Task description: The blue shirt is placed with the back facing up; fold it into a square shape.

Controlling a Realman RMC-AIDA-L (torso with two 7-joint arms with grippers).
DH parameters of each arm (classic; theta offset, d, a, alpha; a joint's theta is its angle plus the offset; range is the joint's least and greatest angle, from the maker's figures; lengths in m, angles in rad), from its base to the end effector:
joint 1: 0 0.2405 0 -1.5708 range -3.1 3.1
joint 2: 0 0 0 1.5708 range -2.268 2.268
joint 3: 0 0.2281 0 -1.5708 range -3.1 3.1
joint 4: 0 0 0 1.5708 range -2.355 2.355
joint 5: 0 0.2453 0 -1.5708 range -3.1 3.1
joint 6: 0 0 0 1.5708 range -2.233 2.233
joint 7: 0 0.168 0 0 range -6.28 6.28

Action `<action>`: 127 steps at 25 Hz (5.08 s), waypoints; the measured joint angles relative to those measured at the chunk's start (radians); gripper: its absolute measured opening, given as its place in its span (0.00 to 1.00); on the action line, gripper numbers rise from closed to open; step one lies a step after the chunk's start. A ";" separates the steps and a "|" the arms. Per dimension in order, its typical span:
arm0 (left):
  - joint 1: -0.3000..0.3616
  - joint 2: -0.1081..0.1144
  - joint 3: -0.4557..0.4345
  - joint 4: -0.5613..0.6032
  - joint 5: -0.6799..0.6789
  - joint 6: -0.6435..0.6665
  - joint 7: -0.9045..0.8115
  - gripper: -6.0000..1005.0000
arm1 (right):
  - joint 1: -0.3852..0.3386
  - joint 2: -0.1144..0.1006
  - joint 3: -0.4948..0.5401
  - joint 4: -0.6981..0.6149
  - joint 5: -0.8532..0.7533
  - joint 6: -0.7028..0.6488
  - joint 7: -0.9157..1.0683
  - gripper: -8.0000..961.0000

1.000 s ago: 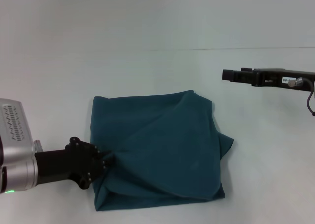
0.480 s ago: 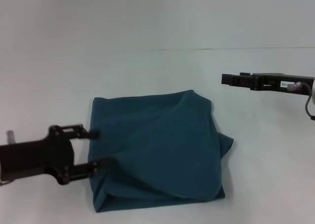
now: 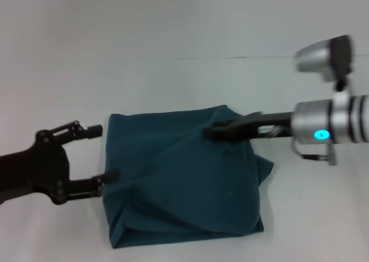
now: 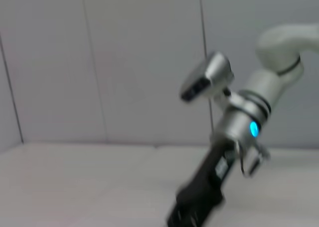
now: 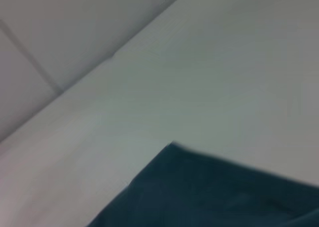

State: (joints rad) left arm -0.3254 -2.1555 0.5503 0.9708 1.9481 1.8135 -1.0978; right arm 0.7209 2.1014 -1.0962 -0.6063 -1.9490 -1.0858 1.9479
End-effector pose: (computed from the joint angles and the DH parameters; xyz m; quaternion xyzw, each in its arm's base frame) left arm -0.2657 0.3007 0.0534 -0.9382 -0.0529 -0.2669 0.2139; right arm 0.1944 0.4198 -0.0764 -0.9054 0.3744 0.1437 0.1392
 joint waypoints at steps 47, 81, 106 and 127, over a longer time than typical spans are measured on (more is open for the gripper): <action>0.022 -0.006 -0.105 -0.065 -0.060 0.028 0.002 0.86 | -0.047 -0.027 -0.367 0.128 0.315 0.009 0.020 0.03; 0.012 -0.007 -0.091 -0.100 -0.064 0.035 0.000 0.86 | -0.042 -0.011 -0.236 0.127 0.203 0.076 0.027 0.03; 0.017 -0.007 -0.090 -0.118 -0.064 0.047 0.003 0.86 | 0.005 -0.009 -0.302 0.126 0.259 0.046 0.015 0.03; 0.012 -0.007 -0.084 -0.132 -0.063 0.047 0.017 0.86 | -0.151 -0.008 -0.178 -0.180 0.352 0.051 -0.026 0.03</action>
State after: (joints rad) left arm -0.3130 -2.1629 0.4665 0.8384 1.8853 1.8607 -1.0806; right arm 0.5701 2.0933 -1.2742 -0.7864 -1.5973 -1.0349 1.9223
